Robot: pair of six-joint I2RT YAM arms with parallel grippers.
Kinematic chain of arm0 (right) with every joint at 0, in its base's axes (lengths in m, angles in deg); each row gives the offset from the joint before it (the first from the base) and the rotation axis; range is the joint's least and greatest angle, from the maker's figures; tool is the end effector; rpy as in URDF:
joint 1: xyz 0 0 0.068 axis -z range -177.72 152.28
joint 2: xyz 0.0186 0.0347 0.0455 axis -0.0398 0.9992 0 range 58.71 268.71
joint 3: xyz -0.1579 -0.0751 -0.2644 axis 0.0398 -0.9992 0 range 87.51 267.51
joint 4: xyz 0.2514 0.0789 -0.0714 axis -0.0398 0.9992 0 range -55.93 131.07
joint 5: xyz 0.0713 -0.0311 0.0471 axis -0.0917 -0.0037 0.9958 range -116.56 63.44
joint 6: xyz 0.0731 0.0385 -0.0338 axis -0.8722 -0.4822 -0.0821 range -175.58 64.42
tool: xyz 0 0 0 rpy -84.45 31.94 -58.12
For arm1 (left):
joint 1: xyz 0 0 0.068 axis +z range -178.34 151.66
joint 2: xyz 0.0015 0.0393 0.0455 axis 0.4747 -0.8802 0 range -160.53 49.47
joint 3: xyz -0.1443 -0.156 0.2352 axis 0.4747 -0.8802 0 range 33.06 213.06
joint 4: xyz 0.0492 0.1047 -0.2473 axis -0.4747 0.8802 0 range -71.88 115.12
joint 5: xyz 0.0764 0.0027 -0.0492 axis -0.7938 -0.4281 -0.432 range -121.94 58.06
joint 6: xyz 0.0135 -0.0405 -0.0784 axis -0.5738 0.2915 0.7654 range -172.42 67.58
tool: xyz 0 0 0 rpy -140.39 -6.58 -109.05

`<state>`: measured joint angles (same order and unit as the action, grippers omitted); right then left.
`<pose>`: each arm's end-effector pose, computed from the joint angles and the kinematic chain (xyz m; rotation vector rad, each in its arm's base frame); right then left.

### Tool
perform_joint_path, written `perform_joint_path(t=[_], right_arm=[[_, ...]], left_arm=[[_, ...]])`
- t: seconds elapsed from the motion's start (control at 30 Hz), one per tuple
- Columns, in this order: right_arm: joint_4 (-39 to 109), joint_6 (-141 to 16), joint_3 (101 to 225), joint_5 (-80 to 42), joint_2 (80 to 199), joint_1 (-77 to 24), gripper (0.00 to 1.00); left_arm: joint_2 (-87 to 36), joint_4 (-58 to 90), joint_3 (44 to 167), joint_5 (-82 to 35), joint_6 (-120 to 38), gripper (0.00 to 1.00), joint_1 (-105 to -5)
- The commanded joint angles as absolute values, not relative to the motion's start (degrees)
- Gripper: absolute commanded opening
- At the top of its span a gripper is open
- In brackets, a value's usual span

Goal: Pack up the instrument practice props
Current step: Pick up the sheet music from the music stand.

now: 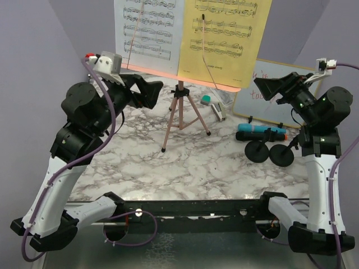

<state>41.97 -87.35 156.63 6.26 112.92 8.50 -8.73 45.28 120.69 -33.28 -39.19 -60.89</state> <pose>0.2155 0.0200 0.5058 0.0154 1.5161 0.7728 0.1737 -0.1087 0.5614 0.2436 1.5443 -0.6158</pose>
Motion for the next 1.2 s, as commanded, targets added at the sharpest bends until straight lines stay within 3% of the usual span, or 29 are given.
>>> perform_joint_path(t=[0.0,0.5,1.17], right_arm=[[44.8,-86.5,165.2,14.4,115.6,8.7,1.00],[42.9,-91.1,189.8,27.7,127.4,8.1,0.97],[50.3,-83.1,200.8,15.8,137.6,-3.5,0.94]], left_arm=[[-14.6,48.7,129.8,-27.4,-34.8,0.94,-60.5],[-29.2,40.6,143.5,-15.1,-25.2,0.82,-60.6],[-32.1,30.2,145.6,-18.0,-19.0,0.70,-63.7]])
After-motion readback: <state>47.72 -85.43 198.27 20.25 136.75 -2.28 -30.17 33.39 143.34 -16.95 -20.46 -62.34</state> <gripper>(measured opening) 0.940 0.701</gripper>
